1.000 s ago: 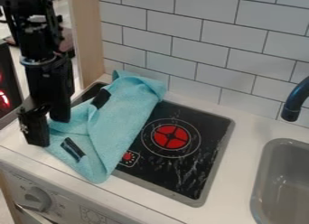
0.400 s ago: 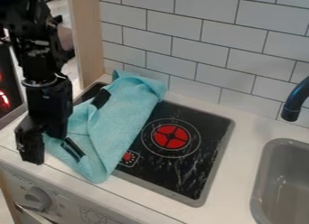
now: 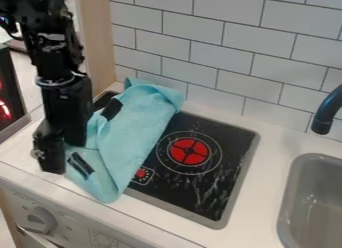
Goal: Fold the cloth from the bottom to the top
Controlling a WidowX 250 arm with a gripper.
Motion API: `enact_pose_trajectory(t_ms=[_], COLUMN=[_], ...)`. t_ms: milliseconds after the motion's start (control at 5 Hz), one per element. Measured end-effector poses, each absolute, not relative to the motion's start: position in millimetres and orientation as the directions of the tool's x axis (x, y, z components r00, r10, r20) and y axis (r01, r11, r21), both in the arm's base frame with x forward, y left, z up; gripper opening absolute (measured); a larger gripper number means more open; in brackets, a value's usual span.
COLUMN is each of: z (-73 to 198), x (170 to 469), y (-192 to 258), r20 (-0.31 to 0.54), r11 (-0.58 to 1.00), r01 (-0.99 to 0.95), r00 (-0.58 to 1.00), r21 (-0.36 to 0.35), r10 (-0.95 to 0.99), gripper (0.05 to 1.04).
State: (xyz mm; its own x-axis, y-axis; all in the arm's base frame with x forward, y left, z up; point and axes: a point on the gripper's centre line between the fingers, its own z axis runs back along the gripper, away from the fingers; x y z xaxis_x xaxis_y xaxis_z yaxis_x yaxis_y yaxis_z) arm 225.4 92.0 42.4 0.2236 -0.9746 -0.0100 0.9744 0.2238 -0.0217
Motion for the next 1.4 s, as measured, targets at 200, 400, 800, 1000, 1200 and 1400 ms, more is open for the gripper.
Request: enact_pose_trajectory(t_ms=[200, 400, 800, 1000, 1200, 1400], z=[44.2, 41.6, 22.0, 21.0, 21.0, 21.2], x=[229.5, 229.4, 233.6, 236.8, 236.9, 236.8], y=[86.1, 89.4, 94.6, 93.4, 93.2, 90.3], r20=[-0.007, -0.031, -0.079, -0.080, -0.079, -0.063], r11=[0.215, 0.205, 0.213, 0.220, 0.226, 0.226], r01=[0.976, 0.979, 0.977, 0.975, 0.974, 0.974], r00=[0.215, 0.204, 0.209, 0.218, 0.224, 0.224], r21=[-0.020, -0.023, -0.033, -0.019, -0.018, -0.023], r10=[-0.977, -0.978, -0.975, -0.973, -0.971, -0.973], gripper=[0.999, 0.999, 0.802, 0.484, 0.267, 0.138])
